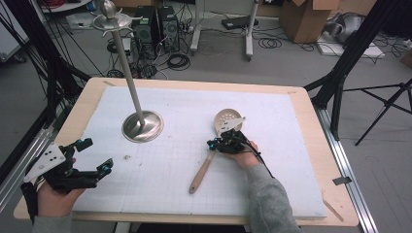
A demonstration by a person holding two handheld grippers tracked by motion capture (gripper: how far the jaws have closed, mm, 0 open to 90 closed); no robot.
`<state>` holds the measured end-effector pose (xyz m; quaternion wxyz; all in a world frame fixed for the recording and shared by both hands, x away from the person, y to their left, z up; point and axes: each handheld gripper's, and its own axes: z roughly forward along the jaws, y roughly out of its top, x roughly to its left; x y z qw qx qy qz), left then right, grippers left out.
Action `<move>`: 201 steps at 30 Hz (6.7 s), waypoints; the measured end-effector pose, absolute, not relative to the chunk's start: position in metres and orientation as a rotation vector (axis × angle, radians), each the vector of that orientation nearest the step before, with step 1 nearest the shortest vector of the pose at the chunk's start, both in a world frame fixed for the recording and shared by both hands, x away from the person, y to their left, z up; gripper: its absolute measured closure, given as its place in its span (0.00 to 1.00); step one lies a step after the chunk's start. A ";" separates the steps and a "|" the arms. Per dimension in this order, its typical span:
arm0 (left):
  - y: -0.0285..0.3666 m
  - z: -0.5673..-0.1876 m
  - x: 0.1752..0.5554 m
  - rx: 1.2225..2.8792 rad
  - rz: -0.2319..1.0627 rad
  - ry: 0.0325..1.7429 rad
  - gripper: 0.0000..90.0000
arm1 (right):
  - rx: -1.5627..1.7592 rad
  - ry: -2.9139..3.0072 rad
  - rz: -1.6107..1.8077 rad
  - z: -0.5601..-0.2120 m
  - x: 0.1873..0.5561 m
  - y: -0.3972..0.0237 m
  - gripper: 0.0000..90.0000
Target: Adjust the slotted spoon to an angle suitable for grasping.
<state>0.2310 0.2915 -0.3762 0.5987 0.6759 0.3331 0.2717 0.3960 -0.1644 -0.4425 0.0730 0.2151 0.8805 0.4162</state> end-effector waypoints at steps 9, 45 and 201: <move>0.290 -0.377 0.231 1.572 0.626 0.768 0.02 | 0.641 2.649 1.176 -0.439 0.391 -0.170 1.00; 0.277 -0.383 0.240 1.610 0.594 0.760 0.02 | 0.858 2.511 1.184 -0.447 0.387 -0.225 1.00; 0.267 -0.380 0.241 1.622 0.583 0.727 0.02 | 0.523 2.660 1.265 -0.443 0.281 -0.197 1.00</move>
